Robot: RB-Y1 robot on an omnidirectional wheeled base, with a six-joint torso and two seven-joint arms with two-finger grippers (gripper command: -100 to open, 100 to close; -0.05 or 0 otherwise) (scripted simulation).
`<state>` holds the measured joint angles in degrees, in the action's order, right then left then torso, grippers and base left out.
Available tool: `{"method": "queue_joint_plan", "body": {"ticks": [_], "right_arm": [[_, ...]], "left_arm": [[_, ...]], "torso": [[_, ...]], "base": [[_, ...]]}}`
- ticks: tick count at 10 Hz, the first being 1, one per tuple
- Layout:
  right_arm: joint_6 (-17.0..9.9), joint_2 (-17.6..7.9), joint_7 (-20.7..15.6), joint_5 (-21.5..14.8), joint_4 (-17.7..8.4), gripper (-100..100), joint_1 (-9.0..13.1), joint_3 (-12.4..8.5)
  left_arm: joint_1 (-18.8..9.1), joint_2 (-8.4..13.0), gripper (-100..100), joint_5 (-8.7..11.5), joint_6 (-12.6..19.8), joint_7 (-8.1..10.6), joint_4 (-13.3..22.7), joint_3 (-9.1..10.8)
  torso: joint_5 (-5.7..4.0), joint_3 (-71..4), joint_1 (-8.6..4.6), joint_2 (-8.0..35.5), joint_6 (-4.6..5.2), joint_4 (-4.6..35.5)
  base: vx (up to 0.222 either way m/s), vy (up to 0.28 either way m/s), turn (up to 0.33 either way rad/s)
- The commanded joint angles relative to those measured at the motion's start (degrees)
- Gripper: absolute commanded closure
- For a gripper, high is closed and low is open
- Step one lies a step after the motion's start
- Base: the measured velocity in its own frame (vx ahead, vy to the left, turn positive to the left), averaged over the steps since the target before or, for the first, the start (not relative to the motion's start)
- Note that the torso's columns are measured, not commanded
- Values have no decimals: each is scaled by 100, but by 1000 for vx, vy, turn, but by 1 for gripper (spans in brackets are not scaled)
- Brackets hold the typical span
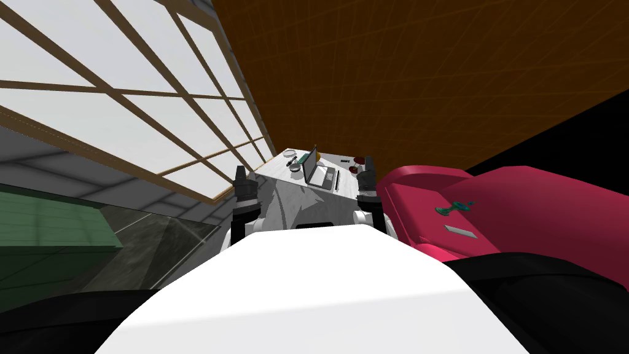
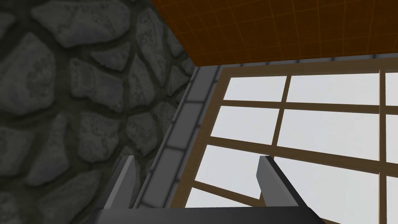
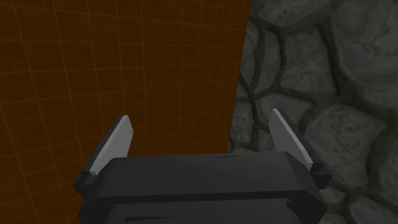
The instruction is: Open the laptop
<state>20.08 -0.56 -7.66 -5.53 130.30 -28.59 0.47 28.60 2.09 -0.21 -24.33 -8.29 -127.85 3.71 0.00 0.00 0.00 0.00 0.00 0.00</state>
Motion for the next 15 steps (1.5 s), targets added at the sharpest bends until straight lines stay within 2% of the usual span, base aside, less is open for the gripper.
{"method": "queue_joint_plan", "body": {"ticks": [1,9,10,12,14,15], "right_arm": [[0,0,0,0,0,0,0,0],[1,0,0,0,2,0,0,0],[-34,-249,-56,-59,-9,-100,-21,-36],[-84,-468,-138,-145,-20,-100,-53,-88],[-151,-673,-251,-262,-32,-100,-97,-160],[-232,-857,-388,-405,-41,-100,-152,-247]], "left_arm": [[0,0,0,0,0,0,0,0],[0,0,0,0,-1,0,-2,0],[0,0,0,0,-1,0,-2,0],[1,-1,0,0,0,0,1,-1],[1,-1,0,0,0,0,1,-1],[2,-1,0,0,0,0,1,-1]], "torso": [[0,-467,0,232,0,235],[0,-7073,0,3539,0,3537],[0,-7919,0,3962,0,3960],[5,-8433,19,4197,0,4202],[2,-8461,8,4219,0,4224],[1,-8459,4,4224,0,4227]], "base": [[0,0,0],[0,0,0],[30,38,-24],[53,82,-39],[71,103,-37],[110,171,-82]]}}
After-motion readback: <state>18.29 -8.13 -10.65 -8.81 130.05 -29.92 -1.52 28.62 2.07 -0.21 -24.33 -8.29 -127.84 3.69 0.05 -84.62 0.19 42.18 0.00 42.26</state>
